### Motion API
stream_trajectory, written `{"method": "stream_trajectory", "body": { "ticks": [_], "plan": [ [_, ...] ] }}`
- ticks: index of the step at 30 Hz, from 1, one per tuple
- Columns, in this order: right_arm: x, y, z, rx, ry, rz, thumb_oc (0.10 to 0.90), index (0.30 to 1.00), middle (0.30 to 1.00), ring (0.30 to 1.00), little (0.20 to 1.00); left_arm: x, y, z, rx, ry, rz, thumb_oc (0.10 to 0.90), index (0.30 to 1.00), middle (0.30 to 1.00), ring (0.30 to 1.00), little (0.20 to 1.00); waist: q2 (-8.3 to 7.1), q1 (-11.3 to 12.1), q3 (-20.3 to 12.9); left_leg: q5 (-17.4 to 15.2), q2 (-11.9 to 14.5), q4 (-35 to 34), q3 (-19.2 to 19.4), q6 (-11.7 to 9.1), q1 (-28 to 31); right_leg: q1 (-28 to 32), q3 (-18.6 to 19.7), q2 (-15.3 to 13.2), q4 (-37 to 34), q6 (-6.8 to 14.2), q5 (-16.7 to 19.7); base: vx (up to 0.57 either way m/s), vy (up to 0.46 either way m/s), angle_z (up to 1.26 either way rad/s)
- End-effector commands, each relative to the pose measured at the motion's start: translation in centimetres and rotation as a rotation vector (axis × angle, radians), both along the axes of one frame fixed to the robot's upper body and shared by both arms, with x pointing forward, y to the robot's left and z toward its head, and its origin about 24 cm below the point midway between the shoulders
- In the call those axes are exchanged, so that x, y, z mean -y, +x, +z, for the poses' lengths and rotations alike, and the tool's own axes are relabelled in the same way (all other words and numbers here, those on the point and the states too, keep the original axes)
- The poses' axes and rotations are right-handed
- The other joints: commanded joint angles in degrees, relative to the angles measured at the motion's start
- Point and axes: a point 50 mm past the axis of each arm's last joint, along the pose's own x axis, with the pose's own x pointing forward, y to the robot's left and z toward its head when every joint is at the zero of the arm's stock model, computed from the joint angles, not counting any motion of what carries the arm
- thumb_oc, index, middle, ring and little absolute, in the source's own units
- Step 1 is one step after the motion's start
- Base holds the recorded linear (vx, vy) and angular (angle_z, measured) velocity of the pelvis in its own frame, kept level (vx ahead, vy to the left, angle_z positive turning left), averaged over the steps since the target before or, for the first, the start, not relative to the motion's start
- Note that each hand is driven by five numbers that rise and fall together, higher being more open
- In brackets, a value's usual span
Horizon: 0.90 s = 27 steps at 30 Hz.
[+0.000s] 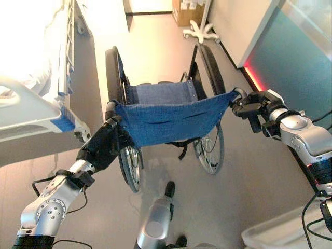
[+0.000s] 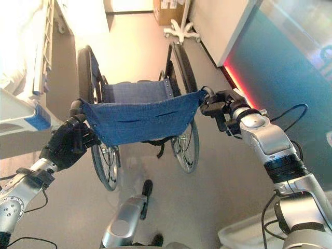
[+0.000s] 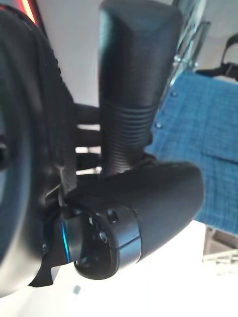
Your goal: Push the wheelchair next to the bed
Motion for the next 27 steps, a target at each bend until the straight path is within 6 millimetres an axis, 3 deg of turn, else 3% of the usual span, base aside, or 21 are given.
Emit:
{"method": "stream_trajectory", "body": {
  "ticks": [1,3,5,7,10,13,15,18,19,22,24,27],
  "plan": [
    [-4.1,0.1,4.1,0.248,-0.057,0.245,0.400,0.300,0.300,0.300,0.300,-1.3,1.2,10.2,0.492,0.064,0.019,0.400,0.300,0.300,0.300,0.300,-1.28,-0.5,-13.7,-0.8,-4.6,-6.8,1.3,2.1,4.4,-4.4,-8.5,1.2,14.2,6.4,13.7,0.50,0.156,-0.09],
    [-3.6,-0.1,4.2,0.259,-0.041,0.231,0.400,0.300,0.300,0.300,0.300,-1.6,1.2,10.8,0.504,0.070,0.010,0.400,0.300,0.300,0.300,0.300,-1.73,-0.7,-14.0,-1.5,-5.7,-6.8,0.5,3.4,5.5,-7.1,-6.5,1.8,22.8,10.3,20.9,0.35,0.102,0.14],
    [-3.5,-0.3,4.0,0.263,-0.032,0.225,0.400,0.300,0.300,0.300,0.300,-1.7,1.5,11.4,0.509,0.071,0.003,0.400,0.300,0.300,0.300,0.300,-1.83,-1.2,-13.9,-2.1,-6.4,-5.8,-1.1,4.1,5.9,-10.0,-3.8,3.1,29.5,12.7,25.8,0.29,0.051,0.55],
    [-3.2,-0.4,3.8,0.259,-0.030,0.220,0.400,0.300,0.300,0.300,0.300,-1.6,1.7,11.6,0.506,0.071,-0.006,0.400,0.300,0.300,0.300,0.300,-1.51,-2.0,-13.8,-2.5,-7.0,-5.3,-3.2,4.2,6.4,-12.0,-0.7,3.6,31.0,12.9,26.6,0.26,0.028,0.48],
    [-2.6,-0.7,3.6,0.253,-0.039,0.207,0.400,0.300,0.300,0.300,0.300,-1.6,1.9,12.2,0.503,0.070,-0.020,0.400,0.300,0.300,0.300,0.300,-0.98,-3.4,-13.6,-2.5,-7.6,-4.6,-5.2,3.7,6.7,-11.8,1.1,2.6,25.2,10.5,22.2,0.24,0.025,0.35],
    [-1.4,-1.0,4.0,0.262,-0.058,0.190,0.400,0.300,0.300,0.300,0.300,-1.5,2.2,12.8,0.527,0.060,-0.028,0.400,0.300,0.300,0.300,0.300,0.50,-5.6,-12.4,-3.5,-7.1,-1.9,-7.7,2.0,7.1,-12.1,0.8,0.2,13.1,5.9,14.1,0.18,-0.007,0.44],
    [-0.9,-1.0,4.3,0.275,-0.067,0.188,0.400,0.300,0.300,0.300,0.300,-0.8,2.7,12.6,0.539,0.052,-0.033,0.400,0.300,0.300,0.300,0.300,1.14,-7.0,-11.1,-4.2,-6.5,0.2,-9.7,0.7,7.9,-13.0,1.0,-1.2,5.9,4.1,12.8,0.22,-0.032,0.50],
    [-0.9,-1.0,4.8,0.285,-0.075,0.189,0.400,0.300,0.300,0.300,0.300,0.0,3.2,12.2,0.546,0.050,-0.033,0.400,0.300,0.300,0.300,0.300,1.67,-8.4,-10.4,-5.8,-6.1,0.3,-11.4,0.1,10.2,-14.6,1.9,-2.8,1.0,4.3,14.9,0.19,-0.032,0.57],
    [-1.2,-0.9,5.0,0.287,-0.079,0.195,0.400,0.300,0.300,0.300,0.300,0.4,3.5,12.2,0.549,0.045,-0.039,0.400,0.300,0.300,0.300,0.300,1.64,-9.6,-10.2,-8.1,-6.1,-0.7,-12.1,0.4,12.9,-18.4,2.9,-5.1,-2.0,6.2,19.5,0.24,-0.081,0.49],
    [-2.2,-1.0,5.3,0.289,-0.077,0.203,0.400,0.300,0.300,0.300,0.300,1.0,3.9,12.3,0.550,0.057,-0.050,0.400,0.300,0.300,0.300,0.300,1.45,-11.1,-9.7,-12.6,-5.3,-1.4,-12.4,1.0,17.3,-23.9,4.2,-7.4,-6.8,9.1,25.4,0.37,-0.149,0.52],
    [-2.4,-1.2,5.5,0.291,-0.071,0.201,0.400,0.300,0.300,0.300,0.300,1.4,4.0,12.2,0.547,0.060,-0.056,0.400,0.300,0.300,0.300,0.300,1.26,-12.0,-9.6,-14.7,-4.4,-1.0,-12.5,1.2,19.4,-25.5,4.5,-7.6,-7.1,9.3,26.4,0.36,-0.150,0.10],
    [-2.1,-1.2,5.5,0.288,-0.065,0.198,0.400,0.300,0.300,0.300,0.300,1.7,4.2,11.5,0.535,0.053,-0.065,0.400,0.300,0.300,0.300,0.300,0.79,-12.4,-10.4,-14.8,-3.7,0.1,-12.0,1.1,20.1,-24.2,3.9,-6.8,-6.3,8.6,25.5,0.42,-0.175,0.39]
  ]
}}
